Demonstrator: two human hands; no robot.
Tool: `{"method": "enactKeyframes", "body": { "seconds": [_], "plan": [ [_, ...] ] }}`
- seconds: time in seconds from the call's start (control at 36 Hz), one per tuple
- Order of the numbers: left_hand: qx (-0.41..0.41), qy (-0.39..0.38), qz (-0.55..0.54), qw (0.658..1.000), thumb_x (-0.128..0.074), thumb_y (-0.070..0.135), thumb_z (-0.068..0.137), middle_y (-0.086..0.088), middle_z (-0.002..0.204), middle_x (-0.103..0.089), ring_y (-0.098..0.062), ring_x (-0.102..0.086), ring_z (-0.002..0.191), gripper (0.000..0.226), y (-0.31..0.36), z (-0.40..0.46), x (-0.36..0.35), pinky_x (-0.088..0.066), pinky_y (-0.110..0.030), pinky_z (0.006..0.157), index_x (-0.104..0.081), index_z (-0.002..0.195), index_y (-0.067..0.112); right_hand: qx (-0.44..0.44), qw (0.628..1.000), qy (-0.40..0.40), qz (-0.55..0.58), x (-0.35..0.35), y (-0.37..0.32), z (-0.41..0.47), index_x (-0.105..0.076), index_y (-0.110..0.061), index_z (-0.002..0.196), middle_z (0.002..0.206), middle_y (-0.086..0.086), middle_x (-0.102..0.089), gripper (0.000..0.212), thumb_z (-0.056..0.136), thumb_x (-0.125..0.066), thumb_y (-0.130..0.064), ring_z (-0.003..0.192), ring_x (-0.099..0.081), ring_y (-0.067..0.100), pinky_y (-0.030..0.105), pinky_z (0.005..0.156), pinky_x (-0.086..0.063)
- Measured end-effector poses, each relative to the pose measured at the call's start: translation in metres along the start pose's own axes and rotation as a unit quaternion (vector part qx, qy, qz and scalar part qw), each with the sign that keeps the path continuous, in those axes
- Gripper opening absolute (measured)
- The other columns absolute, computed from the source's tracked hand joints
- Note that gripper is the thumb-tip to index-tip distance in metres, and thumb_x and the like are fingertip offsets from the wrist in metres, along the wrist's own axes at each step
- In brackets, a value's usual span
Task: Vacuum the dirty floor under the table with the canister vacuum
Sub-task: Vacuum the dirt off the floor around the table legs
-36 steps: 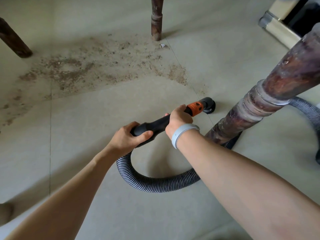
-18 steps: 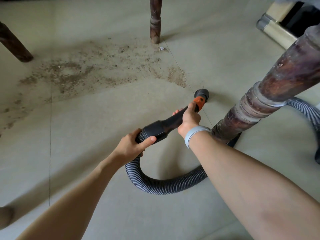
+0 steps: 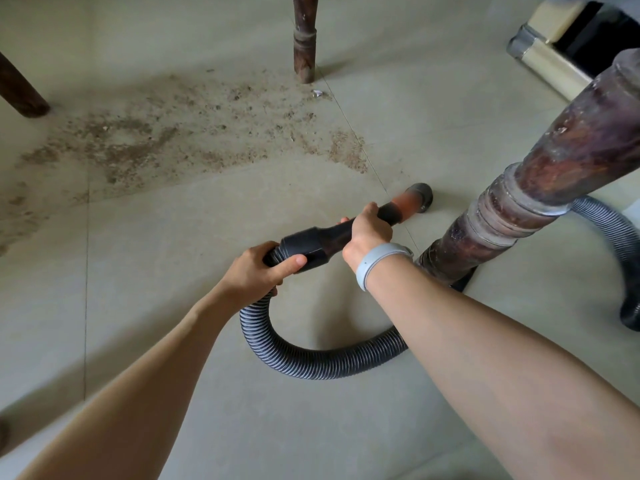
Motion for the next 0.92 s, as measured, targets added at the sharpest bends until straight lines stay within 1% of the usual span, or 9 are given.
{"method": "enactKeyframes", "body": {
  "seconds": [0.11,0.19,0.25,0.39,0.47,0.64,0.69,0.81,0.92],
  "plan": [
    [-0.015,0.004,0.038,0.999,-0.068,0.072,0.065,0.003,0.064,-0.059,-0.009,-0.06,0.046,0.05,0.005,0.005,-0.005,-0.049,-0.024,0.054,-0.055,0.077,0.026,0.004,1.0,0.002,0.017,0.005,-0.001,0.007,-0.051,-0.008,0.123,0.083,0.004,-0.066,0.042,0.099,-0.043,-0.042,0.064,-0.061,0.012,0.027,0.064,-0.047],
    [-0.015,0.012,0.056,0.998,-0.061,0.069,0.064,0.003,0.066,-0.059,-0.009,-0.062,0.049,0.045,0.009,0.009,-0.009,-0.051,-0.027,0.06,-0.053,0.08,0.028,0.009,1.0,0.002,0.015,0.005,-0.007,0.01,-0.053,-0.006,0.119,0.076,0.002,-0.064,0.043,0.099,-0.044,-0.043,0.067,-0.062,0.015,0.027,0.061,-0.047],
    [-0.015,0.023,0.059,0.998,-0.057,0.069,0.062,0.003,0.066,-0.06,-0.011,-0.063,0.05,0.047,0.013,0.01,-0.01,-0.051,-0.026,0.06,-0.054,0.082,0.027,0.009,1.0,-0.01,0.019,0.002,-0.012,0.013,-0.054,-0.006,0.112,0.081,0.004,-0.065,0.04,0.098,-0.046,-0.042,0.067,-0.063,0.016,0.027,0.057,-0.048],
    [-0.006,0.039,0.031,0.999,-0.057,0.066,0.064,-0.001,0.067,-0.062,-0.014,-0.063,0.053,0.057,0.016,0.01,-0.016,-0.05,-0.025,0.059,-0.058,0.092,0.016,0.008,1.0,-0.022,0.017,-0.004,-0.02,0.026,-0.052,-0.007,0.091,0.064,0.004,-0.06,0.034,0.096,-0.05,-0.041,0.055,-0.059,0.017,0.031,0.069,-0.051],
    [-0.005,0.042,0.018,0.999,-0.063,0.054,0.079,-0.001,0.067,-0.06,-0.014,-0.062,0.053,0.04,0.015,0.014,-0.02,-0.049,-0.022,0.056,-0.057,0.09,0.016,0.019,1.0,-0.021,0.003,-0.007,-0.025,0.03,-0.051,-0.009,0.083,0.063,0.003,-0.059,0.034,0.096,-0.05,-0.04,0.055,-0.058,0.016,0.032,0.07,-0.053],
    [-0.007,0.042,0.003,0.999,-0.065,0.05,0.083,0.001,0.064,-0.059,-0.01,-0.06,0.046,0.033,0.015,0.014,-0.025,-0.048,-0.02,0.053,-0.056,0.084,0.018,0.024,0.999,-0.033,-0.005,-0.009,-0.028,0.031,-0.052,-0.005,0.097,0.068,0.004,-0.057,0.033,0.097,-0.05,-0.038,0.057,-0.059,0.015,0.03,0.068,-0.056],
    [-0.005,0.032,0.012,0.999,-0.064,0.05,0.084,0.002,0.063,-0.059,-0.009,-0.06,0.046,0.033,0.011,0.007,-0.024,-0.05,-0.02,0.053,-0.056,0.084,0.018,0.02,0.999,-0.037,-0.008,-0.006,-0.022,0.027,-0.052,-0.004,0.102,0.07,0.004,-0.057,0.034,0.097,-0.051,-0.038,0.056,-0.06,0.014,0.027,0.061,-0.056],
    [-0.001,-0.013,0.009,1.0,-0.06,0.069,0.07,0.003,0.059,-0.06,-0.012,-0.063,0.049,0.052,-0.006,-0.017,-0.02,-0.052,-0.027,0.057,-0.054,0.085,0.019,0.009,0.999,-0.046,-0.018,-0.003,0.002,0.013,-0.052,-0.004,0.106,0.074,0.005,-0.058,0.036,0.097,-0.051,-0.038,0.056,-0.06,0.015,0.023,0.047,-0.051],
    [0.012,-0.011,-0.015,1.0,-0.055,0.07,0.064,0.001,0.062,-0.059,-0.012,-0.064,0.049,0.056,-0.022,-0.039,-0.009,-0.053,-0.028,0.055,-0.052,0.086,0.019,-0.002,0.997,-0.073,-0.01,-0.012,0.021,-0.002,-0.049,-0.003,0.105,0.073,0.006,-0.054,0.033,0.097,-0.052,-0.035,0.054,-0.058,0.016,0.019,0.039,-0.049]
  ]
}}
Point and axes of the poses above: each hand's wrist, its own z-axis towards the middle knuckle, its own x-axis out of the back of the hand, y = z × x, the point moved 5 cm from there along z, towards the middle knuckle
